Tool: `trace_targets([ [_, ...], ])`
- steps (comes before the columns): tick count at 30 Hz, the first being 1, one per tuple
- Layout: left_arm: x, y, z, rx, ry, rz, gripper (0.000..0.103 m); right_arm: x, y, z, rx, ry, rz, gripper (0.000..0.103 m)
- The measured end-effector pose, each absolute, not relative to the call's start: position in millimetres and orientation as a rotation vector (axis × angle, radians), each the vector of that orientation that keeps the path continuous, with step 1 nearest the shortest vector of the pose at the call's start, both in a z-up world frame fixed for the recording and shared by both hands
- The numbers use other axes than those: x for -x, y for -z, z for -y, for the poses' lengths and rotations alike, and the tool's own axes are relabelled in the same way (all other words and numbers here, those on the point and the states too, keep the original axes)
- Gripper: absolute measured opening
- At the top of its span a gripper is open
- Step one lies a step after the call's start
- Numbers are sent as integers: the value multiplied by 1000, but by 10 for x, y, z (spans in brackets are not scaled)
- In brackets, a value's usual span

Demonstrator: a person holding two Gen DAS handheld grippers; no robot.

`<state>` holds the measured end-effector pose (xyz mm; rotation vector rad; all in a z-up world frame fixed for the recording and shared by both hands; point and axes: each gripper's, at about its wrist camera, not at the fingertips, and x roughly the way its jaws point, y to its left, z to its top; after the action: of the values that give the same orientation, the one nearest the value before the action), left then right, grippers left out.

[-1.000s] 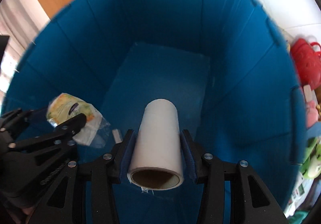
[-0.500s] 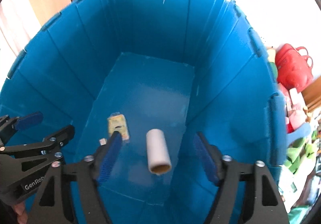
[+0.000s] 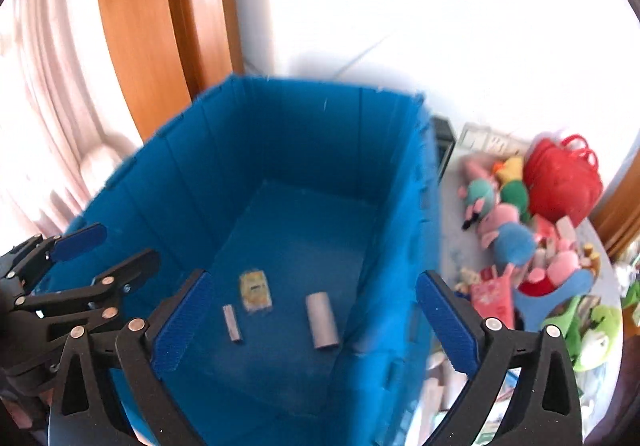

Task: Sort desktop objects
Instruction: 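Withdraw both tools from the crate back toward the pile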

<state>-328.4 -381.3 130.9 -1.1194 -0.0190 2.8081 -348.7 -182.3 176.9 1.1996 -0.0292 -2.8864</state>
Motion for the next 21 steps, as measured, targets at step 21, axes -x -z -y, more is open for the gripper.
trace_targets([
  [21,2012,-1422,2219,572,-2681,38,82,1361,-1363,-252,-1056,3272,285,103],
])
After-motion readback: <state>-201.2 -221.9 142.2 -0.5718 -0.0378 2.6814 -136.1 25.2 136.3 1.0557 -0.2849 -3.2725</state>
